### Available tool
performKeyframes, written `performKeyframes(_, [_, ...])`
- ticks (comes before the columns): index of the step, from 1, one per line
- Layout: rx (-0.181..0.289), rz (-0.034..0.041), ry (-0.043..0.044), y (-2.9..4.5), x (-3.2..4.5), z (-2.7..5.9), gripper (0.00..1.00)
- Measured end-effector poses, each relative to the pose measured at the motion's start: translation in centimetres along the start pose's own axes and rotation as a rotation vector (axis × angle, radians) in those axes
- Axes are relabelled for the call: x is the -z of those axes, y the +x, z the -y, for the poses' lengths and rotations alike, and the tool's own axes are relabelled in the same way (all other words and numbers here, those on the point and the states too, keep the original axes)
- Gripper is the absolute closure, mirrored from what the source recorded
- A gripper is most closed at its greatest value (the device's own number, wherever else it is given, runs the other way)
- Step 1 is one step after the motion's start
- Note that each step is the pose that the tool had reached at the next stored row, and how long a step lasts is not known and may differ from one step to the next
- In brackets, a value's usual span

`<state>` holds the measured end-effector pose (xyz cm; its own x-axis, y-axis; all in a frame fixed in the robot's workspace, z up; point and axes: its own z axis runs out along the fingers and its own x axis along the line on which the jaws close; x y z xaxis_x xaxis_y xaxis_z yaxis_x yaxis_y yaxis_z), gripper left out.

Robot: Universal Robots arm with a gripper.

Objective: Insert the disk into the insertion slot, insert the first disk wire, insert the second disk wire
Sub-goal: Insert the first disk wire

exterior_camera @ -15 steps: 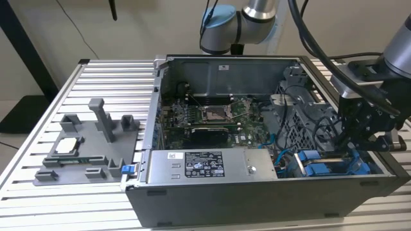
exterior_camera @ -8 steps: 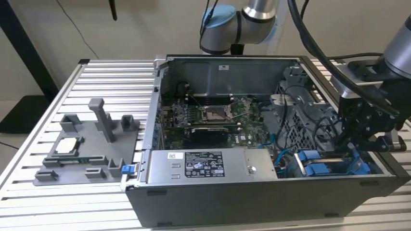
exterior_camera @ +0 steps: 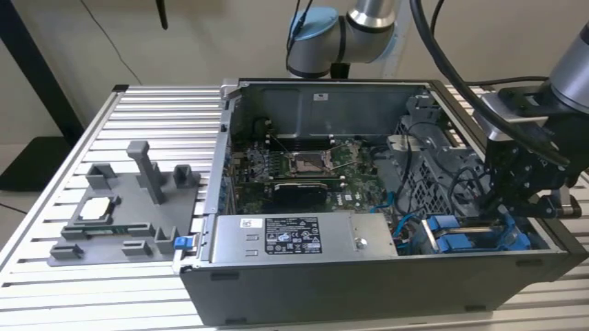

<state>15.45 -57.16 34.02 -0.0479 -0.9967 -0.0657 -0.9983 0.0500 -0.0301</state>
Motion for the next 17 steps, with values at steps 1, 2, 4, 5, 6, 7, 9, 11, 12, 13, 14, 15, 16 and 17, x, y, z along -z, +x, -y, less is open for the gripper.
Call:
performKeyframes(1, [0.000, 0.0000, 0.0000, 0.00, -0.01, -0.01, 1.00])
performKeyframes(2, [-0.001, 0.0002, 0.0000, 0.00, -0.02, -0.02, 1.00])
performKeyframes(4, [-0.001, 0.0002, 0.0001, 0.00, -0.03, -0.05, 1.00])
performKeyframes(5, [-0.002, 0.0002, 0.0001, 0.01, -0.03, -0.05, 1.00])
performKeyframes(6, [-0.002, 0.0003, 0.0000, 0.03, -0.04, -0.05, 1.00])
performKeyframes(7, [-0.002, 0.0003, -0.0002, 0.07, -0.04, -0.05, 1.00])
performKeyframes(9, [-0.002, 0.0003, -0.0004, 0.13, -0.03, -0.05, 1.00])
performKeyframes(11, [-0.002, 0.0000, -0.0003, 0.13, -0.04, -0.05, 1.00])
performKeyframes(12, [-0.002, -0.0001, -0.0003, 0.14, -0.06, -0.06, 1.00])
performKeyframes(13, [-0.003, -0.0001, -0.0003, 0.15, -0.09, -0.08, 1.00])
performKeyframes(14, [-0.003, 0.0007, -0.0005, 0.15, -0.15, -0.10, 1.00])
performKeyframes(15, [-0.004, 0.0007, -0.0003, 0.15, -0.20, -0.12, 1.00])
performKeyframes(16, [-0.004, 0.0002, -0.0002, 0.16, -0.22, -0.13, 1.00])
performKeyframes(17, [-0.004, -0.0001, -0.0002, 0.16, -0.25, -0.14, 1.00])
